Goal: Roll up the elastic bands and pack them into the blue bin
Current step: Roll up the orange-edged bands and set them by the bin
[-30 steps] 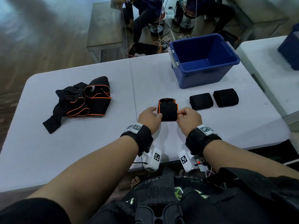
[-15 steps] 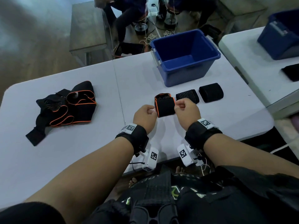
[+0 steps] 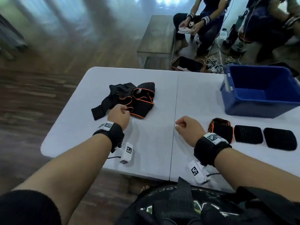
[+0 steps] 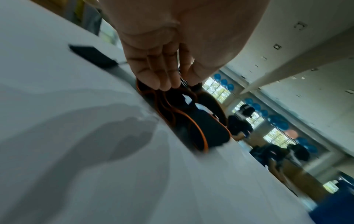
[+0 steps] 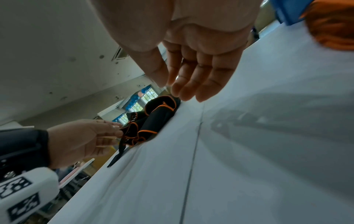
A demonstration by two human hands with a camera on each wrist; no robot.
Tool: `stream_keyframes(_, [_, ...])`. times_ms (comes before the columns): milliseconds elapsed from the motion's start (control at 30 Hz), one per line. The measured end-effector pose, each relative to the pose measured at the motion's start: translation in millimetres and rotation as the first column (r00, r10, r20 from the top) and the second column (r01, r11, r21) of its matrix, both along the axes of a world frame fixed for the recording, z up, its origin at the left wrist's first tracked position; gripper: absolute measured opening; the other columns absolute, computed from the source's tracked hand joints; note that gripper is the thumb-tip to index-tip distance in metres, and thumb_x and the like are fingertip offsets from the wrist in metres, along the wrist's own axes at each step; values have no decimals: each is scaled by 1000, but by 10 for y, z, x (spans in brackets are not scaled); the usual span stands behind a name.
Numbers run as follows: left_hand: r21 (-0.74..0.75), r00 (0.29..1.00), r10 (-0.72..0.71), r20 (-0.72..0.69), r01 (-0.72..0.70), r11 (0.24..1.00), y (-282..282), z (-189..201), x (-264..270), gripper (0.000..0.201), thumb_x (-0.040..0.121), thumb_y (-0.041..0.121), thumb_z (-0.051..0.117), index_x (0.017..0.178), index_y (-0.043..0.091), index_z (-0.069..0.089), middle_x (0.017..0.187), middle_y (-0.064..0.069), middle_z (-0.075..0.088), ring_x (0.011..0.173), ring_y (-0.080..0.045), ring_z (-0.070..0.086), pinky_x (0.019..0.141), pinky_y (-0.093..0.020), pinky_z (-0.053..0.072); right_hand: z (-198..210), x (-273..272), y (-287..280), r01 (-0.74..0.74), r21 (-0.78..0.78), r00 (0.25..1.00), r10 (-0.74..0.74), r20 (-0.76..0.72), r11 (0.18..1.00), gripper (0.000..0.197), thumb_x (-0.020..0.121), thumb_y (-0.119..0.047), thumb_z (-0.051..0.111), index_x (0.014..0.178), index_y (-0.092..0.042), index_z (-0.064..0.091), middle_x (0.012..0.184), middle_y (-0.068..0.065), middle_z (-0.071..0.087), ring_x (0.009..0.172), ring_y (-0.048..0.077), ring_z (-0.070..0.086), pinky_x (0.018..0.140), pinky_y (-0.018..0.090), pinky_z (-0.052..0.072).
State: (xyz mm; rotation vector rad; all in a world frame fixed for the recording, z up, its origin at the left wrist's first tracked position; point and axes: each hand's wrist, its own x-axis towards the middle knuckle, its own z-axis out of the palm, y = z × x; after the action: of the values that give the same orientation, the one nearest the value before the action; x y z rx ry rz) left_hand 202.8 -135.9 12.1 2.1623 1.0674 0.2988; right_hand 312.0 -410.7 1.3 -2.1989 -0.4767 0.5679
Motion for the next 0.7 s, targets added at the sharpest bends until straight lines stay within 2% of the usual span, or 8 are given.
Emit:
stream_keyframes(100, [87, 996, 92, 21, -93, 992, 447, 72, -154, 25, 90, 26, 68, 113, 15, 65, 100, -1, 64, 98, -23, 63, 91, -31, 47, 35, -69, 240, -87, -24, 996, 88, 6, 996, 5, 91, -21, 63, 94, -25, 64, 85, -5, 65, 84, 20, 66, 75, 27, 51])
stream_keyframes(200, [108, 995, 103, -10, -102, 989, 690, 50, -175, 39, 84, 36, 75, 117, 20, 62, 119, -10, 57, 100, -24, 62, 92, -32, 49, 57, -105, 385, -150, -45, 989, 150, -2, 988, 6, 91, -20, 62, 94, -24, 64, 86, -3, 66, 83, 20, 69, 73, 28, 53])
stream_keyframes(333, [150, 990, -58, -127, 77, 986, 725, -47, -36, 54, 81, 41, 77, 129, 25, 59, 127, -8, 50, 111, -24, 56, 104, -39, 47, 68, -108, 525, -181, -73, 983, 182, 8, 981, 12, 90, -21, 61, 86, -32, 61, 85, -2, 68, 83, 17, 68, 80, 35, 56])
stream_keyframes(400, [189, 975, -132, -177, 166, 968, 695, -106, 60, 48, 85, 38, 73, 129, 23, 62, 127, -9, 54, 117, -28, 55, 104, -37, 45, 83, -101, 557, -177, -91, 984, 178, 4, 980, 11, 90, -21, 61, 86, -32, 61, 85, -2, 69, 83, 17, 69, 79, 34, 56])
stream_keyframes(467, [213, 970, -157, -188, 196, 957, 671, -142, 109, 30, 89, 34, 67, 115, 20, 72, 115, -6, 58, 111, -26, 57, 91, -30, 43, 110, -95, 583, -170, -99, 985, 171, 0, 980, 10, 90, -21, 61, 87, -30, 62, 86, -3, 69, 82, 16, 69, 77, 31, 56])
stream_keyframes(533, [210, 971, -164, -172, 199, 957, 650, -169, 100, 20, 89, 30, 63, 99, 18, 77, 101, -2, 58, 100, -23, 59, 81, -27, 39, 136, -98, 603, -163, -101, 987, 163, -2, 981, 9, 91, -19, 60, 87, -27, 64, 86, -2, 70, 80, 16, 70, 74, 28, 55])
stream_keyframes(633, [195, 981, -162, -105, 180, 964, 611, -217, 11, 14, 84, 27, 64, 85, 16, 72, 90, 3, 58, 88, -20, 59, 75, -27, 39, 140, -109, 637, -139, -85, 990, 137, -31, 987, 10, 90, -18, 61, 86, -26, 64, 86, -1, 70, 78, 16, 71, 66, 24, 53])
stream_keyframes(700, [184, 985, -168, -38, 172, 968, 559, -233, -89, 8, 82, 24, 64, 79, 17, 66, 87, 3, 59, 81, -18, 58, 72, -28, 42, 129, -126, 678, -133, -83, 991, 130, -40, 988, 10, 91, -19, 61, 87, -27, 64, 86, -1, 70, 79, 16, 70, 65, 25, 53])
